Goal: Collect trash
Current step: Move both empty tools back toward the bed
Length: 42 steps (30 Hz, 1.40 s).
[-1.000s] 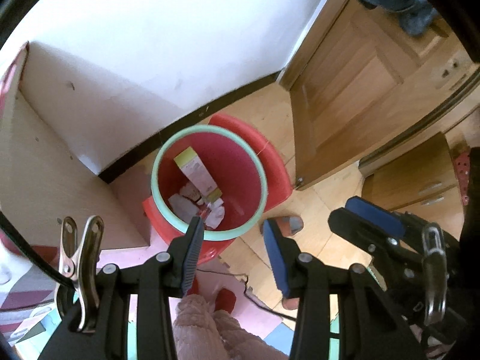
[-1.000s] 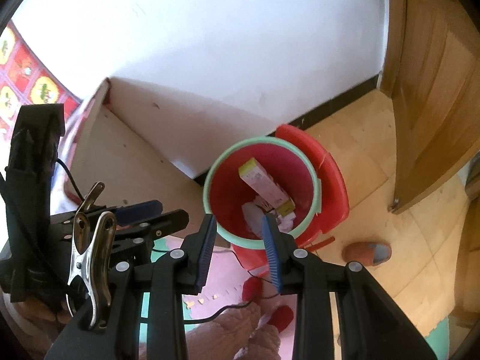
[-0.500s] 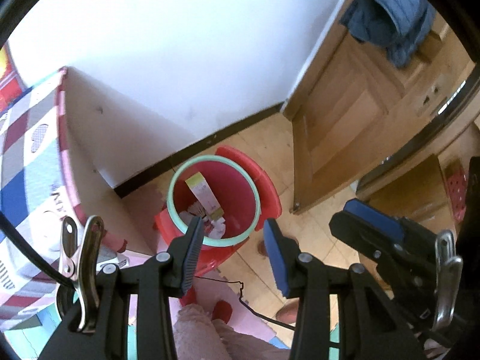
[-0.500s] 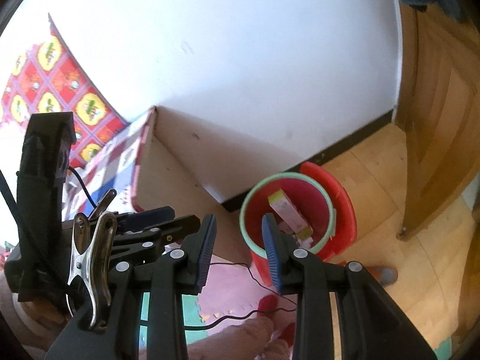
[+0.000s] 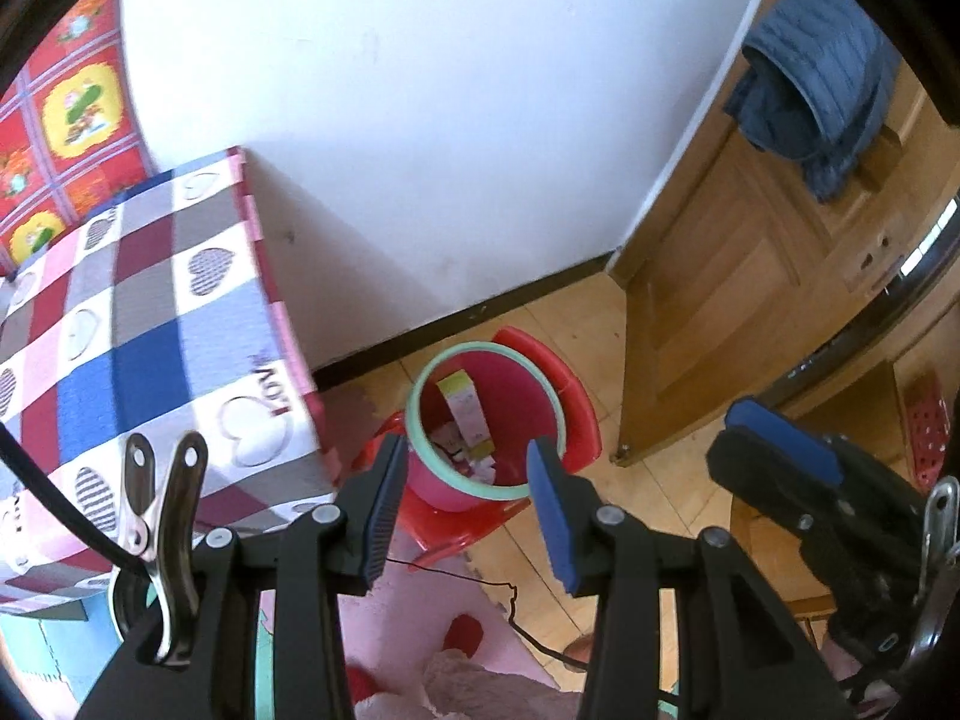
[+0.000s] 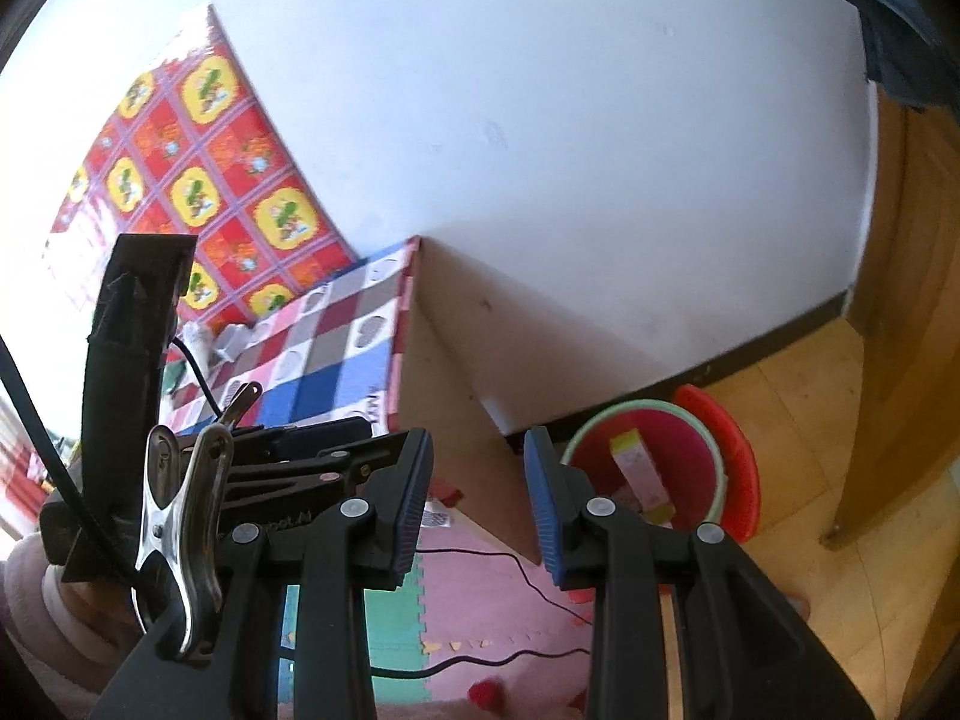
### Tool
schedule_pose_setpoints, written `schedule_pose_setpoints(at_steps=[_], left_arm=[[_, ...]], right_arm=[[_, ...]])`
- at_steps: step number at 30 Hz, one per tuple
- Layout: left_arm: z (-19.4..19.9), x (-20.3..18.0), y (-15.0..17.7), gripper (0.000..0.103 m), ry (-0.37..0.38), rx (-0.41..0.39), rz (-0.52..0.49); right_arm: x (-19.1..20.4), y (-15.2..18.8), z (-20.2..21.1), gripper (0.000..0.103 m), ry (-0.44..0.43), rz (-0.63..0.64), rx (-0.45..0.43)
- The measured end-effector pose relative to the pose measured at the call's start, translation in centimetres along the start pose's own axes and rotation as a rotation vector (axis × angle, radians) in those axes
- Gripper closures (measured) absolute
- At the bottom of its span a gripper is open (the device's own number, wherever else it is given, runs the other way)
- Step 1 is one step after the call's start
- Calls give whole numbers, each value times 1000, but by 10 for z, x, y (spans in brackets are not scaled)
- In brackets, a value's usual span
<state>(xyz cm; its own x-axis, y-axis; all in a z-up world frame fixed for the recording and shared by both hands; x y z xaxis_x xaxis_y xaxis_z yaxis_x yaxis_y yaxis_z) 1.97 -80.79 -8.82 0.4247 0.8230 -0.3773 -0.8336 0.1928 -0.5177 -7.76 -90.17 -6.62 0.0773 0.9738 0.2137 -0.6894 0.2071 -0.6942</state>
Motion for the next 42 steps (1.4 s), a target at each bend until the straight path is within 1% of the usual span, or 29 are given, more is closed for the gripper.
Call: schedule_pose_setpoints(at_steps=[4, 7, 12, 14, 18, 23, 29, 37, 42], left_arm=[[25, 16, 6, 60, -13, -19, 6], [42, 28, 13, 60, -14, -29, 16], [82, 56, 24, 60, -27, -61, 41], [100, 67, 29, 60, -42, -71, 44], [138, 97, 40, 60, -95, -91, 61], [178, 132, 56, 60, -140, -125, 80], [222, 175, 80, 60, -195, -154, 125], [269, 220, 104, 60, -250, -191, 174], [298, 251, 115, 60, -295, -225, 235]], right_arm=[[25, -2, 11, 70, -14, 22, -21], [43, -3, 18, 70, -10, 42, -35], [76, -1, 30, 70, -3, 64, -52], [94, 0, 35, 70, -3, 72, -59], [126, 2, 40, 70, -18, 87, -63], [177, 7, 43, 70, -51, 126, -76], [230, 15, 40, 70, -99, 142, -77], [293, 24, 39, 70, -159, 186, -72], [333, 26, 36, 70, -207, 225, -59]])
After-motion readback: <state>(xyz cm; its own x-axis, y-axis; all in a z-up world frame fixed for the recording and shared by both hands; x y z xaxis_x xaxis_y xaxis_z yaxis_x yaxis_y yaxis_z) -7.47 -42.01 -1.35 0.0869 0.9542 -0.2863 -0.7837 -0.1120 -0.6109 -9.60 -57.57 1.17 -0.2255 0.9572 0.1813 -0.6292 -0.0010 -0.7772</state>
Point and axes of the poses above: each gripper's, at about its wrist camera, not at the fingertips, and z roughly against the way its jaws point, x to its left, y to its underside, the point moved 8 cm from there along -z, roughly the way its jaws point, and after that the axes turned 14 degrees about y, right-handed, at the moved point
